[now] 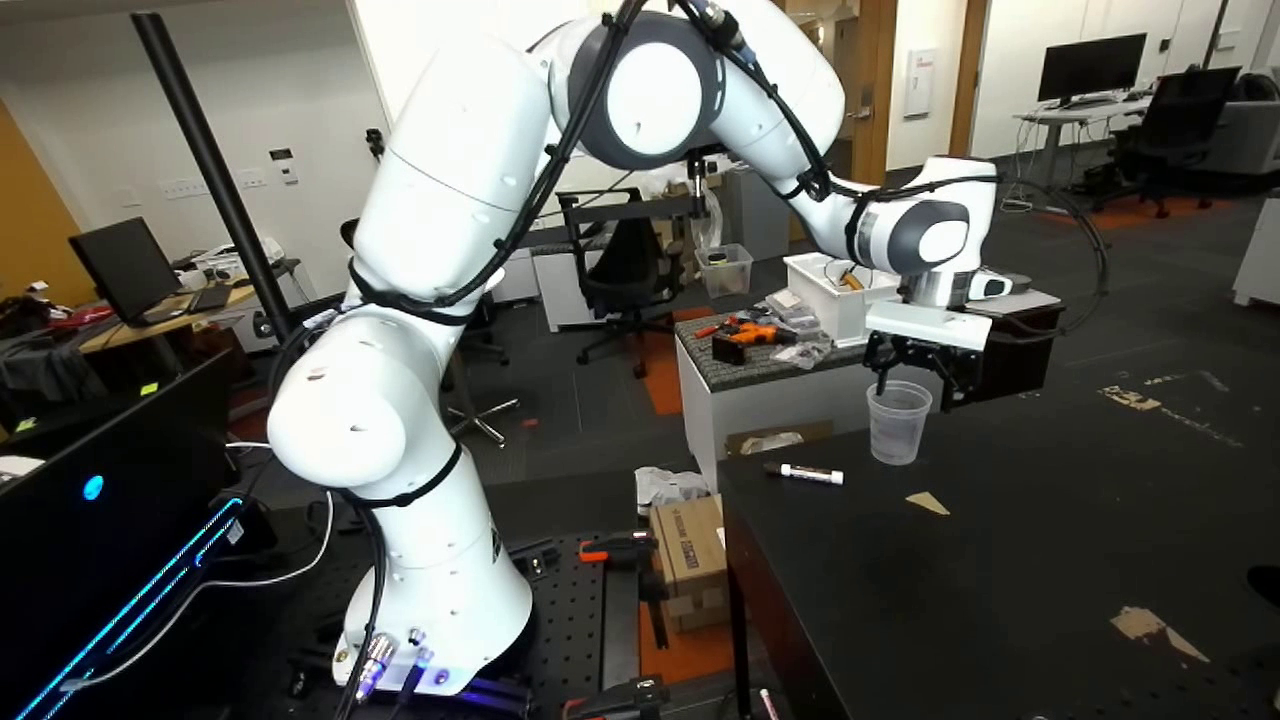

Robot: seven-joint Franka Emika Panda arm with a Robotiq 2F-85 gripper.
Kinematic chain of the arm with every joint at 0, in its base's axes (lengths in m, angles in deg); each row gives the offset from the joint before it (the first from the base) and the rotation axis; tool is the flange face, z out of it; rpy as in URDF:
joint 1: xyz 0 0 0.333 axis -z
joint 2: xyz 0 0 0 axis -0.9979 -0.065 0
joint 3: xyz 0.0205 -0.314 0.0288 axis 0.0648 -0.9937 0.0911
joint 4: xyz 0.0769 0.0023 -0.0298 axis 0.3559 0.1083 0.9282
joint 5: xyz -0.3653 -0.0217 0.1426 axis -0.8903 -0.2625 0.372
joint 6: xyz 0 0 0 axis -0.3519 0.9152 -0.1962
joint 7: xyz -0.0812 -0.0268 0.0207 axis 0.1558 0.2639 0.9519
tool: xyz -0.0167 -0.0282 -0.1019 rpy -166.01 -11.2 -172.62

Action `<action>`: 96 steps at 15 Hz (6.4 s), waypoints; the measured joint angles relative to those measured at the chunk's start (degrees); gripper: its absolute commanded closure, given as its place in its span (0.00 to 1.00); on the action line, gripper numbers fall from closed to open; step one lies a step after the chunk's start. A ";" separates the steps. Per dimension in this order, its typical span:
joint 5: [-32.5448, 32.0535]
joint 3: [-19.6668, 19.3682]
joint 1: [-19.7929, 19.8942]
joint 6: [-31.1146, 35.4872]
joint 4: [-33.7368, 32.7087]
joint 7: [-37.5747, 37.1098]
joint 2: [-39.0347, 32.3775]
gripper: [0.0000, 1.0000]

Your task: Move the cup backwards

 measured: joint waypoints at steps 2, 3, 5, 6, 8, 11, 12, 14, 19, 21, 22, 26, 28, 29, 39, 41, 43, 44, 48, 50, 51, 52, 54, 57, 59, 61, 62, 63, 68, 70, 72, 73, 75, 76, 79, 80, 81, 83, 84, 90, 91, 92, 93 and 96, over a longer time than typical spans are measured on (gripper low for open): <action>0.00 0.00 -0.02 0.00 0.00 0.00 -0.16 0.00; 0.00 0.00 -0.02 0.02 0.00 0.00 -0.20 0.00; -0.01 -0.06 -0.04 0.17 -0.01 0.00 -0.26 0.00; -0.03 -0.12 -0.05 0.30 -0.02 0.00 -0.34 0.00; -0.08 -0.27 -0.09 0.64 -0.03 0.00 -0.58 0.00; -0.22 -0.43 -0.12 1.07 -0.04 0.00 -1.09 0.00; -0.24 -0.45 -0.12 1.19 -0.07 0.00 -1.31 0.00; -0.25 -0.45 -0.12 2.15 -0.11 0.00 -1.77 0.00; -0.25 -0.45 -0.13 4.92 -0.25 0.00 -2.32 0.03; -0.25 -0.45 -0.15 5.07 -0.45 0.00 -2.36 0.28; -0.25 -0.45 -0.15 5.09 -0.54 -0.01 -2.39 0.29; -0.25 -0.45 -0.18 5.09 -0.89 -0.01 -2.68 0.60; -0.25 -0.45 -0.18 5.09 -1.31 -0.01 -3.09 0.75; -0.25 -0.45 -0.17 5.09 -1.54 -0.01 -3.29 0.82; -0.42 -0.49 -0.26 5.07 -3.67 -0.01 -3.96 0.99; -0.42 -0.54 -0.27 5.07 -3.81 -0.04 -3.97 0.99; -0.42 -0.63 -0.28 4.98 -4.04 -1.42 -3.97 0.99; -0.42 -0.70 -0.30 4.72 -4.27 -2.85 -3.95 0.99; -0.41 -1.12 -0.31 3.22 -4.55 -8.47 -3.00 0.99; -0.39 -1.30 -0.28 2.18 -4.54 -10.46 -2.05 0.99; -0.38 -1.42 -0.26 1.75 -4.52 -11.41 -1.47 0.99; -0.36 -1.62 -0.25 1.38 -4.49 -12.36 -0.82 0.99; -0.24 -2.32 -0.11 0.38 -4.48 -13.65 0.61 0.99; 0.49 -3.43 0.75 -1.04 -4.21 -14.90 2.72 0.99; 1.24 -4.05 1.76 -1.77 -3.83 -15.15 3.73 0.99; 1.79 -4.36 3.05 -1.99 -3.16 -15.25 4.39 0.99; 2.14 -4.46 3.70 -2.00 -2.82 -15.26 4.57 0.99; 2.57 -4.61 4.24 -2.00 -2.56 -15.26 4.64 0.99; 5.08 -5.15 6.56 -2.00 -0.99 -15.26 5.00 0.99; 6.26 -5.39 7.47 -1.93 0.34 -15.26 5.51 0.99; 7.61 -5.62 8.51 -1.84 2.07 -15.26 6.16 0.99; 8.26 -5.67 9.08 -1.80 2.85 -15.26 6.44 0.99; 9.56 -5.77 10.21 -1.59 4.38 -15.26 6.93 0.99; 10.25 -5.80 10.73 -1.39 5.14 -15.26 7.15 0.99; 12.05 -5.93 12.14 0.19 7.31 -15.25 7.73 0.99; 12.62 -5.97 12.53 0.88 8.00 -15.25 7.86 0.99; 13.03 -6.05 12.87 1.60 8.67 -15.25 8.01 0.99; 13.81 -6.42 13.37 3.09 10.06 -15.25 8.30 0.99; 14.18 -6.62 13.59 3.71 10.73 -15.25 8.45 0.99; 14.96 -7.98 14.94 5.74 12.85 -15.29 9.20 0.99; 14.97 -8.32 15.03 5.93 13.01 -15.33 9.28 0.99; 14.98 -8.66 15.10 6.07 13.09 -15.45 9.32 0.99; 14.98 -8.91 15.20 6.17 13.14 -15.57 9.33 0.99; 14.98 -9.37 15.29 6.20 13.23 -15.67 9.33 0.99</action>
